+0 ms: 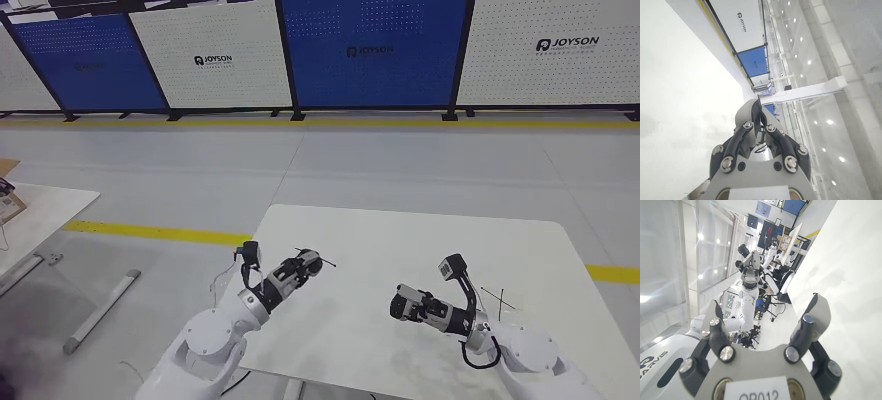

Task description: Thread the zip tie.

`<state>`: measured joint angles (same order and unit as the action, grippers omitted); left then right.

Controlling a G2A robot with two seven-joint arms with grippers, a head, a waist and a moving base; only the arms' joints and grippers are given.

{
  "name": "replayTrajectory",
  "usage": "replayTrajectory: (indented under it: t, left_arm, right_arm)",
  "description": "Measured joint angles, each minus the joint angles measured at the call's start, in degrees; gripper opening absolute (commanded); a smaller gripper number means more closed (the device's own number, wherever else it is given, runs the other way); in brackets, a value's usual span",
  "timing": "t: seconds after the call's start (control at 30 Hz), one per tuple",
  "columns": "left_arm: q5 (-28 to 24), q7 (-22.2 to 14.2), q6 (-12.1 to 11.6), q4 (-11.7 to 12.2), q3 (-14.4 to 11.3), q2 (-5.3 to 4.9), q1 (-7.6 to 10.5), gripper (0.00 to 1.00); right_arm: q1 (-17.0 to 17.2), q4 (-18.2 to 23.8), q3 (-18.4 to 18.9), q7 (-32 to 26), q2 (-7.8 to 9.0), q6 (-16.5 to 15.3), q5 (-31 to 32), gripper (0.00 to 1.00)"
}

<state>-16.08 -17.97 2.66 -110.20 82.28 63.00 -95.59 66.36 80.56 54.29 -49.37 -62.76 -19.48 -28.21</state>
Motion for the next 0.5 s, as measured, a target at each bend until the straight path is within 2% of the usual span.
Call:
replayTrajectory:
  t: [0.07, 0.4, 0.5]
  left_arm:
    - [0.3, 1.2, -0.6, 0.5, -1.2, 0.21, 0.09, 0.0]
    - [0.0, 1.4, -0.7, 0.6, -1.3, 0.23, 0.12, 0.0]
    - [4.4, 1.3, -1.1, 1.4, -2.4, 0.13, 0.13, 0.0]
  right_arm:
    - [0.0, 0.0, 0.0, 0.0, 0.0, 0.0, 0.0, 1.0]
    - [0.0, 0.0, 0.0, 0.0, 0.0, 0.0, 0.0, 1.0]
    - [0.0, 0.0, 0.0, 0.0, 0.0, 0.0, 0.0, 1.0]
